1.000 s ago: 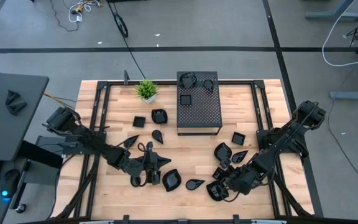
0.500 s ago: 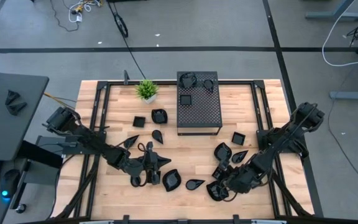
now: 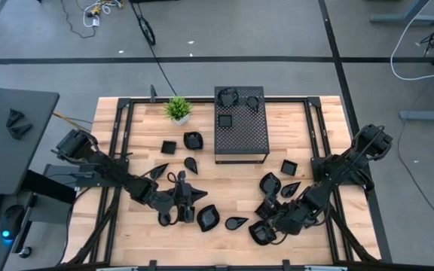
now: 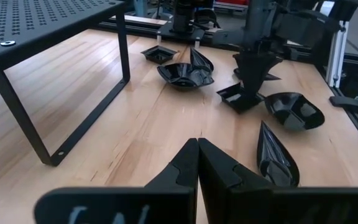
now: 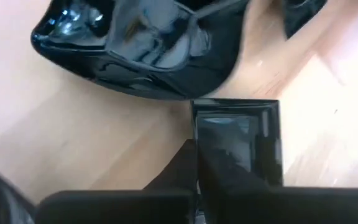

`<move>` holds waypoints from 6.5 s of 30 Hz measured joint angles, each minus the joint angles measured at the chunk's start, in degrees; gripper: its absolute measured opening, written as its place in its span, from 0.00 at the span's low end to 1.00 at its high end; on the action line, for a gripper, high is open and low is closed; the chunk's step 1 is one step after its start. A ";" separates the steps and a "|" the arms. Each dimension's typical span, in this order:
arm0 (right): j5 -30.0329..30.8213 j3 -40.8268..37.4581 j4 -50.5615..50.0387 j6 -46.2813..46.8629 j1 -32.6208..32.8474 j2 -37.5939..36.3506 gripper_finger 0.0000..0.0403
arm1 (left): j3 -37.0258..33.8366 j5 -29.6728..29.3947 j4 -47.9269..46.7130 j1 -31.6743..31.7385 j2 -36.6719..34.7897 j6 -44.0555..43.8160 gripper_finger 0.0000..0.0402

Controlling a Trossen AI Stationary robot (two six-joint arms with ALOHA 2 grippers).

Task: Pick & Place Mini shaped plates
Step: Stack the square plate on top of the square plate on the shelf, then stack the drop shaped plate on top of the drop shaped plate on the shelf

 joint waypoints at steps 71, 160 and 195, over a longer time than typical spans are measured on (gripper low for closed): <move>6.72 50.42 -29.26 -10.05 -54.73 14.99 0.05 | 0.00 -0.01 0.00 0.00 0.00 1.53 0.03; -2.82 9.81 20.05 29.53 -10.58 15.40 0.83 | 0.01 11.08 2.63 3.82 0.00 1.75 0.03; -1.19 9.84 25.40 20.75 -11.06 17.30 0.76 | 0.01 11.43 2.64 3.80 0.00 1.36 0.03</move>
